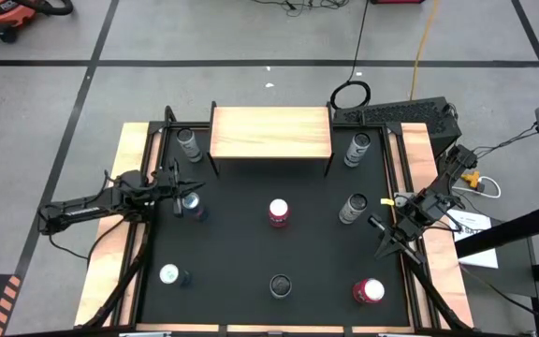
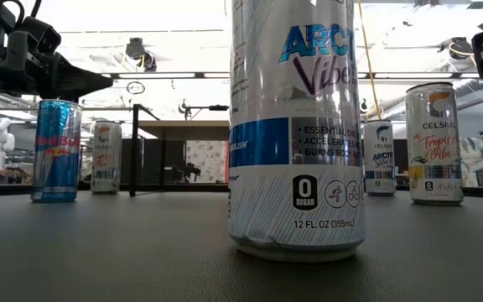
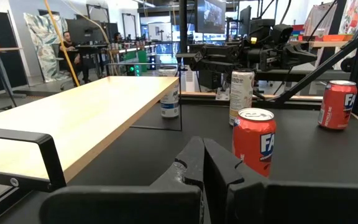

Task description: Place canned beverage on shelf

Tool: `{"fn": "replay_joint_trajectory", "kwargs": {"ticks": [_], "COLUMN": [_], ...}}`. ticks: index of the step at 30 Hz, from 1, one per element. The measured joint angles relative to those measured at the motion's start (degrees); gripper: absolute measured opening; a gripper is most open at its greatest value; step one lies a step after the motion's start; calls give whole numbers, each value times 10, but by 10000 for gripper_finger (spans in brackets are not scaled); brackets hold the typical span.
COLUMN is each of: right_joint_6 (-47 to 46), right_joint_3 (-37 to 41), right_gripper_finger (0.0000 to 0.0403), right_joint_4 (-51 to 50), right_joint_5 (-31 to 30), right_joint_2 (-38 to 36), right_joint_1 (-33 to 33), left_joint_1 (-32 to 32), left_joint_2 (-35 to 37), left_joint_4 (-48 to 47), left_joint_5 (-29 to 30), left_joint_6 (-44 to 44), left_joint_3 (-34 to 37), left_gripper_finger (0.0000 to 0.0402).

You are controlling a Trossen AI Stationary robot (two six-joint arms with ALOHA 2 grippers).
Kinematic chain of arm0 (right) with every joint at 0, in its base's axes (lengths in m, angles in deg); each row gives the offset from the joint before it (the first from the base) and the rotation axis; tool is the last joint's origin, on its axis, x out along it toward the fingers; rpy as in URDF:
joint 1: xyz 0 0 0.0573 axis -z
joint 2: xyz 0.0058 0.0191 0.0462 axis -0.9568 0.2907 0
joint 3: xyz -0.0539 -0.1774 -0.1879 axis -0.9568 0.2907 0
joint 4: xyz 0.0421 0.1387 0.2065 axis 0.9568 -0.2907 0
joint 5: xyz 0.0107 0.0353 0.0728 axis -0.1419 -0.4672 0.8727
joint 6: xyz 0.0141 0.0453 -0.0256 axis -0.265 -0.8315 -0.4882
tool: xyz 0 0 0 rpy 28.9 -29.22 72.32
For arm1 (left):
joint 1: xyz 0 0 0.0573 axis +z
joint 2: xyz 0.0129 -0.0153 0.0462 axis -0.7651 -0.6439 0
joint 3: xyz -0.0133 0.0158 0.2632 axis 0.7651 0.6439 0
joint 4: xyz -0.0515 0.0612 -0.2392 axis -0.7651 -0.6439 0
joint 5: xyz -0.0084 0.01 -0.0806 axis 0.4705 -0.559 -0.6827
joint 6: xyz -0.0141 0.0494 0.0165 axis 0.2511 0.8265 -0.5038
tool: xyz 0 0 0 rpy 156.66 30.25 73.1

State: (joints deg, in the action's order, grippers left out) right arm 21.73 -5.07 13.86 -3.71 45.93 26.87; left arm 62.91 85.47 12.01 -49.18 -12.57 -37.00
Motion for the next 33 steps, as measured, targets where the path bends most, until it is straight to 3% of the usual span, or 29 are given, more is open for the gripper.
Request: {"fn": "replay_joint_trajectory", "kwargs": {"ticks": [27,33], "right_joint_6": [0,71], "right_joint_3": [0,0], "right_gripper_finger": [0,0], "right_joint_4": [0,12], "right_joint_5": [0,-9], "right_joint_2": [0,0], "right_joint_1": [0,0], "left_joint_1": [0,0], "left_joint_2": [0,0], "left_joint_4": [0,0], "left_joint_5": [0,0], "left_joint_6": [0,0], "left_joint_3": [0,0], "left_gripper_finger": [0,0]}}
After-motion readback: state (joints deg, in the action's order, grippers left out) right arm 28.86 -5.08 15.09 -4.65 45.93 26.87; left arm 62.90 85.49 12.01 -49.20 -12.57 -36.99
